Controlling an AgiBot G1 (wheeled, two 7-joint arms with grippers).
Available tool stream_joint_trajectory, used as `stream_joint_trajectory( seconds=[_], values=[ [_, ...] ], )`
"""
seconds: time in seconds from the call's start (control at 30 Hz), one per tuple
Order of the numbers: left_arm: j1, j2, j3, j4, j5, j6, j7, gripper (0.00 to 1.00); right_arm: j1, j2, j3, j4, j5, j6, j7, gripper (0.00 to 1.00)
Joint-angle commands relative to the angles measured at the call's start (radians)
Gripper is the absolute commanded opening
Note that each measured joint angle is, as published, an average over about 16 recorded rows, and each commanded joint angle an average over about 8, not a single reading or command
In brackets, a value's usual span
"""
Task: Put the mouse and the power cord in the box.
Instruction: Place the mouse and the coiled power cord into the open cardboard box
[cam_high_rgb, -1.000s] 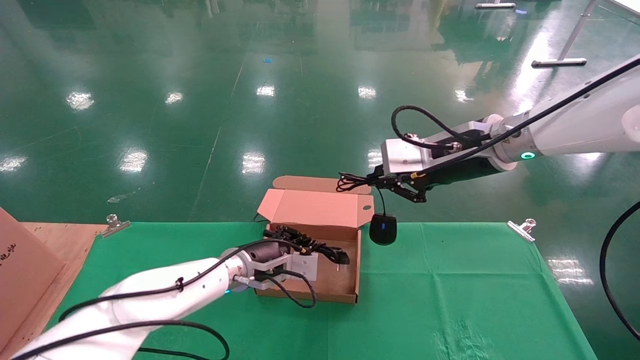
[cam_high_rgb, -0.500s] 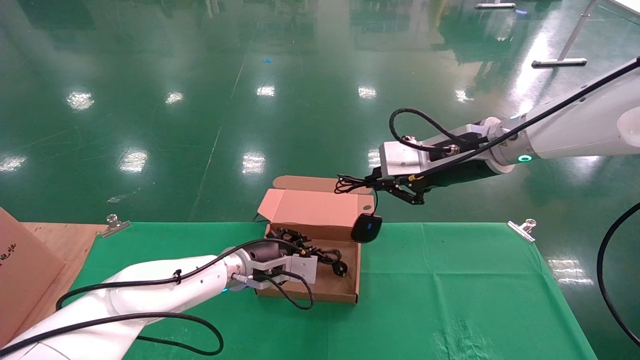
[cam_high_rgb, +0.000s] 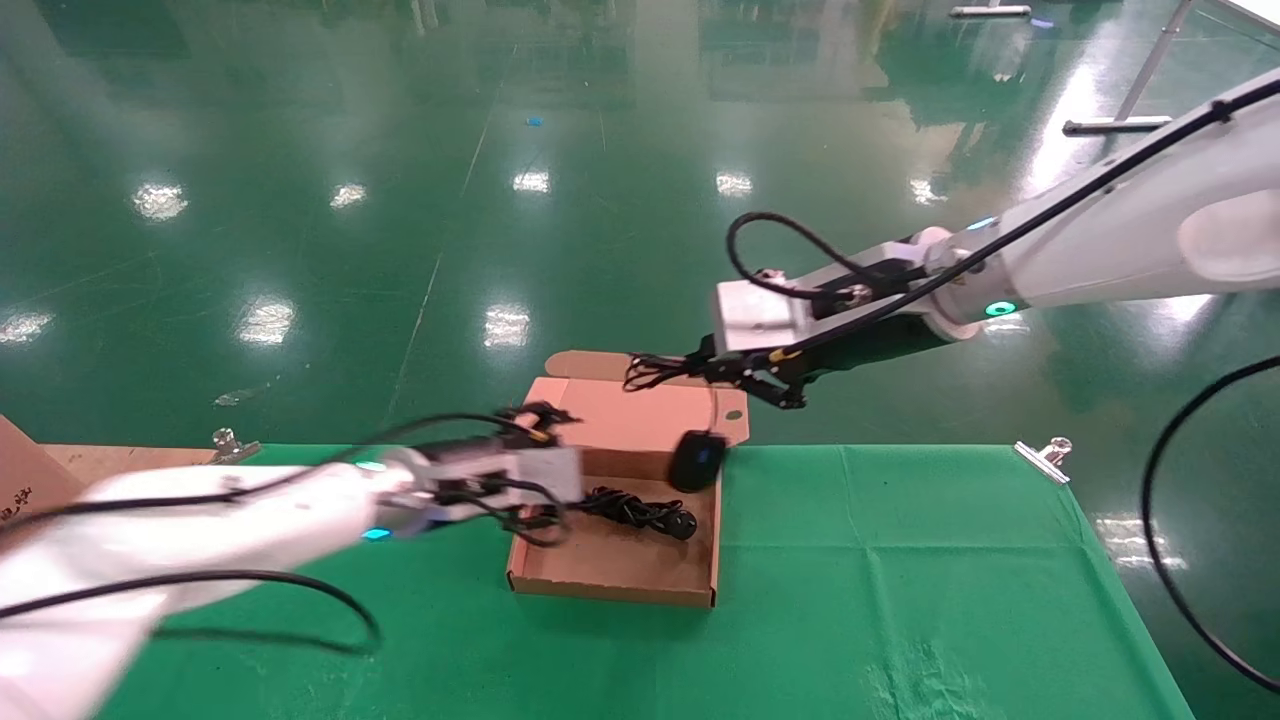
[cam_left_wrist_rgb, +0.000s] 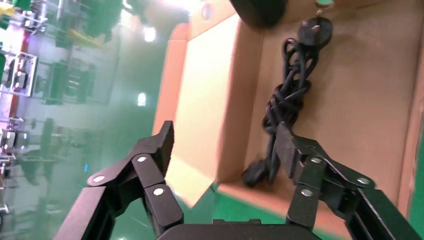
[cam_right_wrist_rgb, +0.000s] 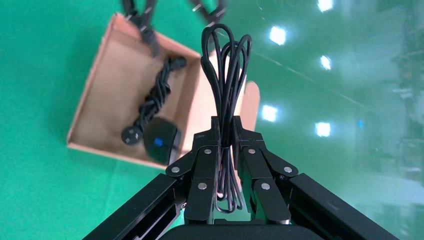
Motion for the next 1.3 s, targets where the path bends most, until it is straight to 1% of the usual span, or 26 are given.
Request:
stream_joint_trajectory(
  seconds=[0.03, 0.13, 0.27, 0.4, 0.57, 0.73, 0.9, 1.0, 1.17, 1.2, 1.23, 1.3],
  values=[
    [-0.002, -0.049, -0.021, -0.038, -0.033, 0.035, 0.002, 1.0, -0.006, -0.006, 0.002, 0.016, 0.003, -0.008, 0.01, 0.0],
    [0.016, -0.142, -0.053, -0.102, -0.082, 0.076, -0.03, 1.0, -0.037, -0.012, -0.02, 0.093, 0.008, 0.003, 0.05, 0.0],
    [0.049, -0.26, -0.097, -0.163, -0.155, 0.126, -0.083, 1.0, -0.092, -0.018, -0.075, 0.219, 0.026, 0.041, 0.128, 0.0],
    [0.094, -0.359, -0.137, -0.192, -0.224, 0.165, -0.11, 1.0, -0.145, -0.021, -0.159, 0.349, 0.061, 0.105, 0.223, 0.0],
    [0.147, -0.446, -0.181, -0.177, -0.297, 0.205, -0.095, 1.0, -0.193, -0.022, -0.287, 0.488, 0.119, 0.217, 0.333, 0.0],
    [0.174, -0.485, -0.215, -0.108, -0.355, 0.251, -0.056, 1.0, -0.232, -0.022, -0.412, 0.583, 0.17, 0.371, 0.409, 0.0],
    [0.171, -0.488, -0.234, -0.029, -0.39, 0.308, -0.005, 1.0, -0.269, -0.02, -0.524, 0.611, 0.195, 0.524, 0.455, 0.0],
    [0.161, -0.482, -0.24, 0.011, -0.4, 0.338, 0.023, 1.0, -0.288, -0.019, -0.581, 0.6, 0.203, 0.583, 0.472, 0.0],
    [0.14, -0.468, -0.242, 0.064, -0.402, 0.368, 0.057, 1.0, -0.312, -0.017, -0.655, 0.561, 0.212, 0.641, 0.488, 0.0],
    [0.136, -0.466, -0.242, 0.073, -0.402, 0.373, 0.062, 1.0, -0.315, -0.016, -0.667, 0.552, 0.214, 0.648, 0.489, 0.04],
    [0.132, -0.464, -0.242, 0.082, -0.402, 0.377, 0.067, 1.0, -0.318, -0.016, -0.678, 0.545, 0.216, 0.655, 0.489, 0.11],
    [0.127, -0.461, -0.242, 0.094, -0.401, 0.384, 0.074, 1.0, -0.323, -0.015, -0.694, 0.532, 0.218, 0.663, 0.489, 0.36]
  ],
)
